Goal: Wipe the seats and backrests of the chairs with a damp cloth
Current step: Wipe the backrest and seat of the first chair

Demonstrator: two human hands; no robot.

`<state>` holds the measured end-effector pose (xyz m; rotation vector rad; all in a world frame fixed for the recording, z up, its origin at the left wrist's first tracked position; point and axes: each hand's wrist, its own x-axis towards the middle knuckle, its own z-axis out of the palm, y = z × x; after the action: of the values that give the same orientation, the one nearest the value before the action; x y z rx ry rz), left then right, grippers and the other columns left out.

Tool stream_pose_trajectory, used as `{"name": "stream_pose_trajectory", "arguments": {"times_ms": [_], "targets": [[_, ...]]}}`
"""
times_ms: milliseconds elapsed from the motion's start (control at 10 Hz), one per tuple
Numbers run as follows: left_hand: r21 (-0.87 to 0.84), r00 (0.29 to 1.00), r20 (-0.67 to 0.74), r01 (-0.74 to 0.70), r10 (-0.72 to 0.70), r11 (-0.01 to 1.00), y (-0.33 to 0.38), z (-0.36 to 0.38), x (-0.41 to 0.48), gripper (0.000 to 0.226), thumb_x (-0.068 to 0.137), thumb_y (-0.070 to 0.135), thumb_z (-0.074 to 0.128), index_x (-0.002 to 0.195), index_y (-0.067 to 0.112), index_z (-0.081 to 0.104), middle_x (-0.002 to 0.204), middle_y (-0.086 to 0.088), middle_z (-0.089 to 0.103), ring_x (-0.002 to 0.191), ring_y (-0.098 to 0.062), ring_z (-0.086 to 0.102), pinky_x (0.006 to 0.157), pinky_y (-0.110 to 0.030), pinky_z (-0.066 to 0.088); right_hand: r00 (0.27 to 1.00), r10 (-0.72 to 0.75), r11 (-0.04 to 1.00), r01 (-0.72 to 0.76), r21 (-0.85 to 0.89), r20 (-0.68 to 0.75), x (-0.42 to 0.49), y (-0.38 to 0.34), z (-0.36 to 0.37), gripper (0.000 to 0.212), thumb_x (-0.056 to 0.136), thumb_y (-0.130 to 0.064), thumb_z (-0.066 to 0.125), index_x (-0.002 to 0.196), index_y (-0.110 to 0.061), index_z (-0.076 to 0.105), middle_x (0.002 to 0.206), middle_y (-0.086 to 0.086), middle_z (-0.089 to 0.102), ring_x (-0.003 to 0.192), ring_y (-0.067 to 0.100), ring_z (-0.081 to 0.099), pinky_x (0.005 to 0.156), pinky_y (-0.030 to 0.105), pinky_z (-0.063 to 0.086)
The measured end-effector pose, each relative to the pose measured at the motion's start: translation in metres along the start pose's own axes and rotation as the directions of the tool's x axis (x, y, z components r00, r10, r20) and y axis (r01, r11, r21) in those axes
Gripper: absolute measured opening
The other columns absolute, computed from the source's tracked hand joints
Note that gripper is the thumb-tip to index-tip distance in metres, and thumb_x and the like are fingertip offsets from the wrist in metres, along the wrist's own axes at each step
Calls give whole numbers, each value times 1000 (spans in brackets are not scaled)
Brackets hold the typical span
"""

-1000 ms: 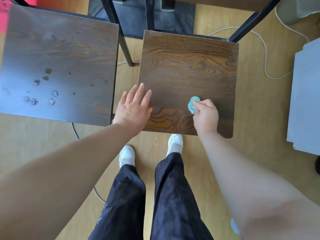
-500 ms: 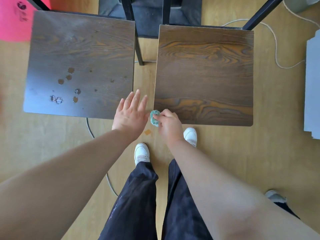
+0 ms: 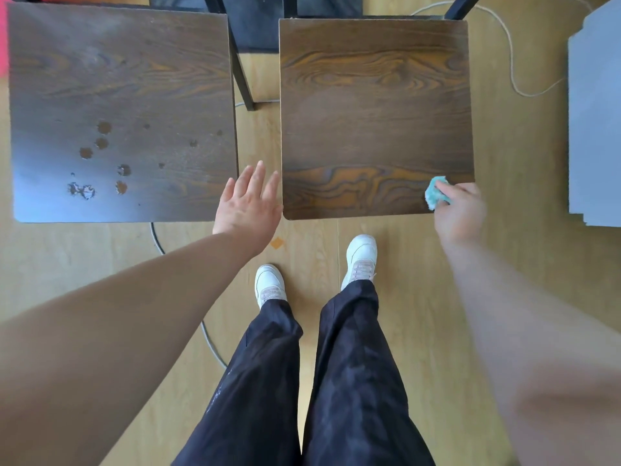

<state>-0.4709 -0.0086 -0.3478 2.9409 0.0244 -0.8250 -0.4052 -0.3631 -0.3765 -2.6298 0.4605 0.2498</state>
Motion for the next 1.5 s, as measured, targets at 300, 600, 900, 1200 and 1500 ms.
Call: {"name": "stream_pose_trajectory", "arguments": {"times_ms": [300,600,900,1200,1500], "targets": [[13,1000,4,21,-21,1000,-15,-2,-6,61,106,42,21,159,22,-1,167,-6,-7,153,-25,-6,125,-46,4,989,-50,997,41,69,136,-43,-39,32,42,87,11,54,120,-9,70,121,7,55,106,23,56,87,19,40],[-69,996,-11,84,-85,994,-34,6,-19,61,106,41,25,159,21,2,167,-6,-4,153,-25,-4,125,-46,5,967,-162,985,145,98,196,-79,-92,72,47,82,16,53,118,-9,71,116,6,56,106,25,55,86,21,42],[-141,985,-28,163,-168,977,-58,3,-34,61,105,41,30,158,20,9,167,-7,0,153,-25,-1,124,-45,6,861,-318,948,278,155,397,-121,-163,108,40,84,14,58,115,-6,72,105,1,54,98,21,55,78,18,46],[-144,963,-119,225,-242,964,-83,-67,-44,62,106,41,28,159,21,5,167,-6,-2,153,-23,-3,124,-44,7,906,-250,917,107,385,343,-110,-248,56,36,91,2,56,118,-16,72,114,-4,57,90,9,62,83,29,56],[-156,936,-317,107,-152,982,-28,-190,8,59,107,41,25,159,22,6,167,-6,-1,154,-25,-3,125,-46,6,970,-208,852,118,510,124,-23,-286,-63,35,94,-17,65,128,-25,64,124,-10,56,107,10,59,78,7,48]]}}
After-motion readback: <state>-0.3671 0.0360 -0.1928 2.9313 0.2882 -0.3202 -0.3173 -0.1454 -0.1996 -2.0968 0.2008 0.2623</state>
